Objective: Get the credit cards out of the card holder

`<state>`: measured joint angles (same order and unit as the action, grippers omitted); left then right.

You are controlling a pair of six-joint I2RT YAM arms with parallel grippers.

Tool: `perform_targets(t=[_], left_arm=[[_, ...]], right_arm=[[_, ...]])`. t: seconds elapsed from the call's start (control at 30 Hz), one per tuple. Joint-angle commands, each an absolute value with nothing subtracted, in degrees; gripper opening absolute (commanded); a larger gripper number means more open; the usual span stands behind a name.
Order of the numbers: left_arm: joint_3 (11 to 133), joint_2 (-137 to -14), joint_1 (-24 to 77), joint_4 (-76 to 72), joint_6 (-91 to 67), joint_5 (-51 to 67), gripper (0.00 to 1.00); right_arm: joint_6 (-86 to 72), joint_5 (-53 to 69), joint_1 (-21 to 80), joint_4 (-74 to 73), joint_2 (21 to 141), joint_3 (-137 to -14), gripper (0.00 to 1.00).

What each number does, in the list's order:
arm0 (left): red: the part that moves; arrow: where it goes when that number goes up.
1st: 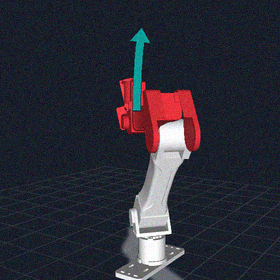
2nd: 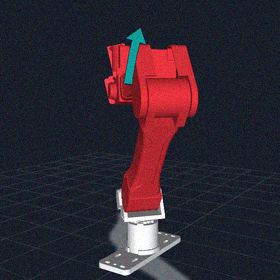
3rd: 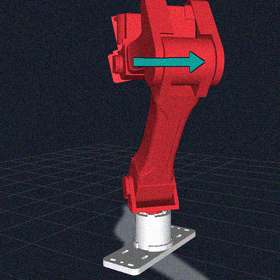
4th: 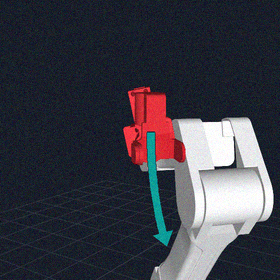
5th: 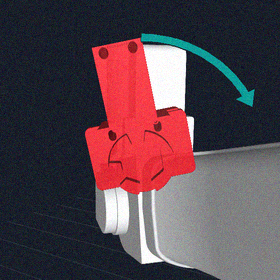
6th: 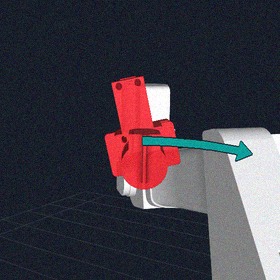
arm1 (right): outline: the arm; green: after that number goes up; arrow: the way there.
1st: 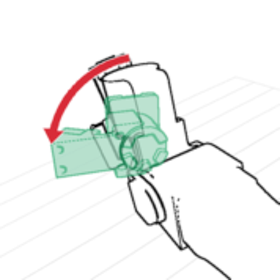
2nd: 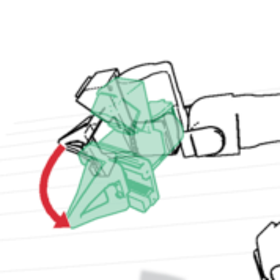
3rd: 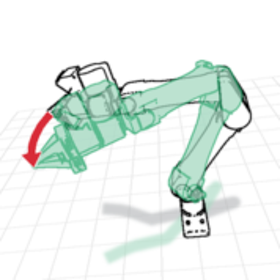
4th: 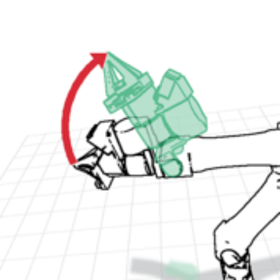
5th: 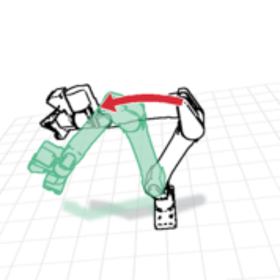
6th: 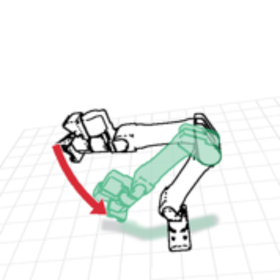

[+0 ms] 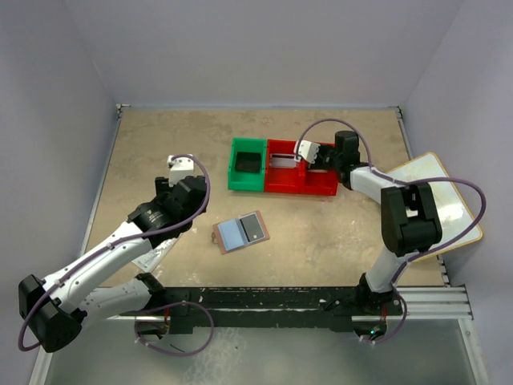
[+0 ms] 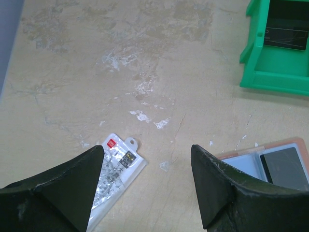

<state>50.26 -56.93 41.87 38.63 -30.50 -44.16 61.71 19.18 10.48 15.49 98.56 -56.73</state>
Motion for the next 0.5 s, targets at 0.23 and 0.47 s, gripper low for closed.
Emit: perform_targets(t=[0.23, 0.47], left_arm=[[50.7, -57.2, 41.3, 37.4, -29.5, -45.6, 0.7], [50.8, -57.9, 41.3, 37.4, -29.4, -45.4, 0.7]], right_arm=[[68.2, 20.4, 10.3, 9.3, 104.5, -64.9, 0.03], [68.9, 18.9, 10.4, 7.3, 106.9, -66.2, 0.06]])
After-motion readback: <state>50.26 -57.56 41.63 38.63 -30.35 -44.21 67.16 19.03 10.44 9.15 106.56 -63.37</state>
